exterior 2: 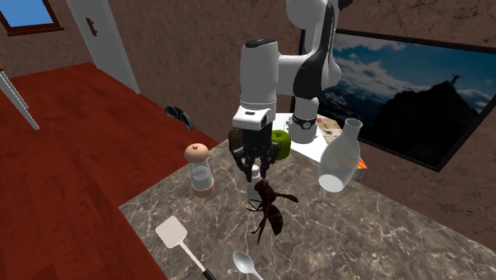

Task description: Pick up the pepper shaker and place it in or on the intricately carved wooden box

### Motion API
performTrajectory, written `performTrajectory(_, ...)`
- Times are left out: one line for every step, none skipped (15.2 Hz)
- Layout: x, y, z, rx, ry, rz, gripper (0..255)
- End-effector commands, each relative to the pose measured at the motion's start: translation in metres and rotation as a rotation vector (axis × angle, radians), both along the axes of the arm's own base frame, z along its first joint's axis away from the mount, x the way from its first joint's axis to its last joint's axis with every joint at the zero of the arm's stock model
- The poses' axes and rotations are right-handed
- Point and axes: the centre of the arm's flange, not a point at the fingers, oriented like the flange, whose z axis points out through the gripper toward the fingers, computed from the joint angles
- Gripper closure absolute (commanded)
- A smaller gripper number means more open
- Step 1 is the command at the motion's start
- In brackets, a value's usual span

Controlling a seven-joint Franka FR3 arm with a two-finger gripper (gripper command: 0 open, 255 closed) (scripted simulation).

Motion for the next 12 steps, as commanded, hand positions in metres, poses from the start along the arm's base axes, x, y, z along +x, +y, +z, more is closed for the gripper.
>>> performTrajectory(0.0, 0.0, 0.009, 0.0, 0.0, 0.0, 255)
performTrajectory(0.0, 0.0, 0.015, 0.0, 0.0, 0.0, 255)
performTrajectory(0.0, 0.0, 0.02, 0.0, 0.0, 0.0, 255)
performTrajectory(0.0, 0.0, 0.025, 0.0, 0.0, 0.0, 255)
performTrajectory(0.0, 0.0, 0.03, 0.0, 0.0, 0.0, 255)
performTrajectory(0.0, 0.0, 0.036, 0.0, 0.0, 0.0, 255)
performTrajectory(0.0, 0.0, 0.041, 0.0, 0.0, 0.0, 255)
performTrajectory(0.0, 0.0, 0.046, 0.0, 0.0, 0.0, 255)
performTrajectory(0.0, 0.0, 0.052, 0.0, 0.0, 0.0, 255)
performTrajectory(0.0, 0.0, 0.057, 0.0, 0.0, 0.0, 255)
performTrajectory(0.0, 0.0, 0.062, 0.0, 0.0, 0.0, 255)
performTrajectory(0.0, 0.0, 0.067, 0.0, 0.0, 0.0, 255)
